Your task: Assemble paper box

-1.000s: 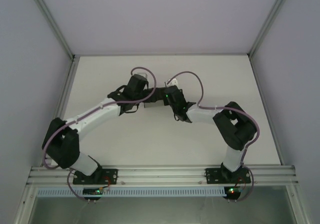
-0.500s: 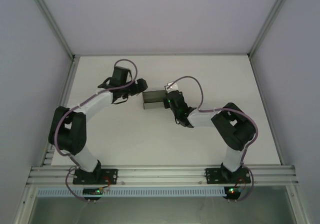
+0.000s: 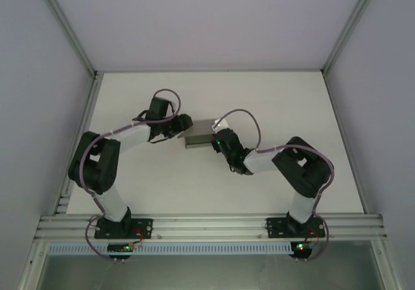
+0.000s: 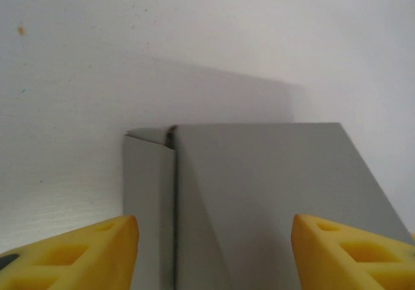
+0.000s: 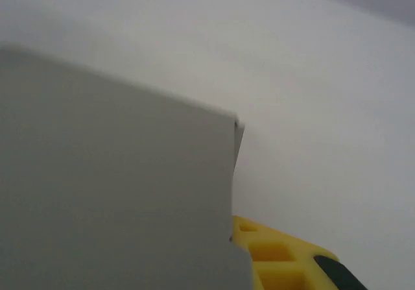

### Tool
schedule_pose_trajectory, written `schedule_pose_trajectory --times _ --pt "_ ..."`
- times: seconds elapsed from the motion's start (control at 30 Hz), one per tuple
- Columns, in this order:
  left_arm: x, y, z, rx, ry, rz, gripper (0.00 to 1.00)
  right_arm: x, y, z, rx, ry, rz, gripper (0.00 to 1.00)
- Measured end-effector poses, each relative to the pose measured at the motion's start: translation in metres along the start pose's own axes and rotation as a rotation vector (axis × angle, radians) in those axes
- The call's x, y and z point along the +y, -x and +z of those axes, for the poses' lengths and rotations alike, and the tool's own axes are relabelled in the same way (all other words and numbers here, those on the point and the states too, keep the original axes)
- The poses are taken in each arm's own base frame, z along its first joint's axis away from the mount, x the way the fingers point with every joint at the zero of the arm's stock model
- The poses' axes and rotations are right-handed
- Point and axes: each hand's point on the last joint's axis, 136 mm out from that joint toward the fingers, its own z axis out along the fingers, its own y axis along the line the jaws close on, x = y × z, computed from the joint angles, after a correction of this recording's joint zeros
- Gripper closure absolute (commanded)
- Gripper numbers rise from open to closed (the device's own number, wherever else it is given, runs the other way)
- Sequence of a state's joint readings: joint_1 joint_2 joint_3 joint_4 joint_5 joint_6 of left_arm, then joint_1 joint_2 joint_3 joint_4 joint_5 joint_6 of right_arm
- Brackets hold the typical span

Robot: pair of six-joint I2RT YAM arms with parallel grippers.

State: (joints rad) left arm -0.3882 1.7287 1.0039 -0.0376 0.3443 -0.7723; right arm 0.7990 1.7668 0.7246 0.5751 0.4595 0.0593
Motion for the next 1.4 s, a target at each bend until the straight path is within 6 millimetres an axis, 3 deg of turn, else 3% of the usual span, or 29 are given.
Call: schedule_pose_trajectory --times 0.13,0.3,0.4,0.5,0.67,0.77,1.0,1.23,1.4 --pt "0.004 -0.004 0.007 0.008 -0.011 -0.007 0.45 0.002 -0.003 -0.008 0.022 0.013 -0.033 0.69" --pt "0.006 -0.008 0.011 0.002 -0.041 -0.007 0.52 0.007 -0.009 -0.022 0.067 0.044 -0.066 0.54" --pt "0.006 -0.009 0.012 -0.004 -0.051 -0.004 0.53 0.008 -0.012 -0.035 0.098 0.07 -0.078 0.49" --pt "0.006 -0.007 0.015 -0.009 -0.058 0.0 0.53 0.007 -0.01 -0.057 0.119 0.108 -0.068 0.35" --pt "0.006 -0.005 0.018 -0.02 -0.067 0.009 0.59 -0.004 0.004 -0.095 0.121 0.194 0.029 0.02" --pt "0.008 -0.004 0.022 -0.029 -0.072 0.016 0.62 -0.024 0.014 -0.102 0.112 0.213 0.144 0.02" --pt "0.01 0.001 0.027 -0.057 -0.07 0.038 0.74 -0.057 0.008 -0.078 0.214 0.243 0.4 0.02" --pt "0.015 0.006 0.031 -0.09 -0.129 0.044 0.85 -0.046 0.022 -0.031 0.33 0.354 0.551 0.02" --pt "0.022 0.009 0.027 -0.099 -0.221 0.022 0.86 -0.029 0.023 -0.003 0.402 0.432 0.621 0.02"
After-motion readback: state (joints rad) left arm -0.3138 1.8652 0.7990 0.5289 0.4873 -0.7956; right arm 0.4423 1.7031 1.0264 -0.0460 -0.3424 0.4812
